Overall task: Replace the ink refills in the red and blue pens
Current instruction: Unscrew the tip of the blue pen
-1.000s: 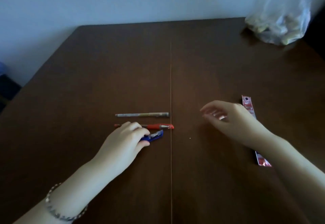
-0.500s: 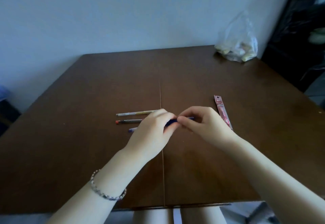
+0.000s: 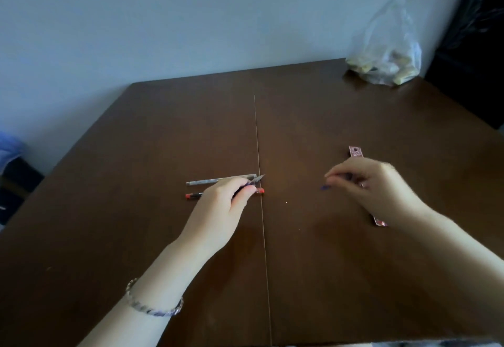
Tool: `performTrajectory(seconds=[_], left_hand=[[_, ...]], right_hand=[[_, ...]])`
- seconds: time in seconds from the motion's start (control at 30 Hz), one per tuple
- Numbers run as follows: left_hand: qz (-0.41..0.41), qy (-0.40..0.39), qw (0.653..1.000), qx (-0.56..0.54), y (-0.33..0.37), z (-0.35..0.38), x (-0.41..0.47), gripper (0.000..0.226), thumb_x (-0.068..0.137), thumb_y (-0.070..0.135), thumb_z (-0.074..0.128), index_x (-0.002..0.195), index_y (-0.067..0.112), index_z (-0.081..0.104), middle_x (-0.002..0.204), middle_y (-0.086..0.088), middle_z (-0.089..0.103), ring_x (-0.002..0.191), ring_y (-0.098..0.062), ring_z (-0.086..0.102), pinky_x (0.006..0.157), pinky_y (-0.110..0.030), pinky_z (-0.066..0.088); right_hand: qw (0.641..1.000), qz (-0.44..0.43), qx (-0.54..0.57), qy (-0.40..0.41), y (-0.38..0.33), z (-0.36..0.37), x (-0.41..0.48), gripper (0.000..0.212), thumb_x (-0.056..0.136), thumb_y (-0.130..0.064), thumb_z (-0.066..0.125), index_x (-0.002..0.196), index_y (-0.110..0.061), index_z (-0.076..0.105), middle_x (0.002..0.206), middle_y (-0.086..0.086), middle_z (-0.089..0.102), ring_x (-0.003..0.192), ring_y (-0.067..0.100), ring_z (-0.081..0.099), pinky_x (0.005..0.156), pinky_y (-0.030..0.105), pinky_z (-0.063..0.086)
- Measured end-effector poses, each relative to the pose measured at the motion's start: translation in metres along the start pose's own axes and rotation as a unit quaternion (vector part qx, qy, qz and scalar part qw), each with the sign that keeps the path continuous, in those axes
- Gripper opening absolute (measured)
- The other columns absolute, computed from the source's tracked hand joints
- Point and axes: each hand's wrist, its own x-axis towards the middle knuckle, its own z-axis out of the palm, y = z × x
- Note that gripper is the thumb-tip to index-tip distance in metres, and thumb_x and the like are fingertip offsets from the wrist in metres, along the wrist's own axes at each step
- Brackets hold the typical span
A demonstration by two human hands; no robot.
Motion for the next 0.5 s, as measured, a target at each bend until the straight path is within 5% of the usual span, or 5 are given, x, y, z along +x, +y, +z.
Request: performTrajectory(seconds=[0.17, 0.3, 0.4, 0.5], left_hand=[[-0.027, -0.003, 0.999, -0.039, -0.002, 0.021, 0.006, 0.022, 0.089, 0.017, 0.051, 0.108, 0.011, 0.061, 0.097, -0.001, 0.057, 0.076, -0.009, 0.055, 0.069, -0.008, 0.044], [-0.112, -0.008, 0.985, -0.131, 0.002, 0.03, 0.016, 0.02, 0.086, 0.019, 0.056, 0.105, 0.015, 0.064, 0.072, 0.003, 0.061, 0.058, -0.002, 0.059, 0.053, -0.013, 0.045], [-0.119, -0.013, 0.977, -0.177, 0.009, 0.034, 0.023, 0.014, 0.085, 0.02, 0.059, 0.097, 0.023, 0.064, 0.067, 0.007, 0.063, 0.056, -0.003, 0.06, 0.047, -0.011, 0.044], [-0.078, -0.013, 0.984, -0.16, 0.019, 0.037, 0.026, 0.012, 0.084, 0.022, 0.059, 0.095, 0.025, 0.065, 0.067, 0.015, 0.06, 0.058, 0.003, 0.059, 0.043, -0.004, 0.04]], right_hand=[[0.993, 0.018, -0.035, -0.113, 0.017, 0.047, -0.008, 0.013, 0.081, -0.025, 0.065, 0.09, -0.019, 0.072, 0.085, -0.006, 0.055, 0.081, 0.002, 0.049, 0.075, 0.008, 0.036], [0.994, 0.036, -0.062, -0.077, 0.015, 0.052, -0.002, 0.021, 0.082, -0.024, 0.063, 0.102, -0.02, 0.068, 0.096, -0.01, 0.054, 0.096, 0.007, 0.042, 0.082, 0.017, 0.034], [0.992, 0.106, 0.066, 0.028, 0.001, 0.051, 0.007, 0.016, 0.08, -0.026, 0.066, 0.095, -0.026, 0.069, 0.088, -0.017, 0.061, 0.082, 0.002, 0.055, 0.069, 0.011, 0.041], [0.931, 0.213, 0.294, 0.044, -0.017, 0.053, 0.021, 0.017, 0.074, -0.036, 0.069, 0.08, -0.02, 0.073, 0.061, -0.013, 0.068, 0.055, -0.001, 0.061, 0.05, 0.009, 0.044]])
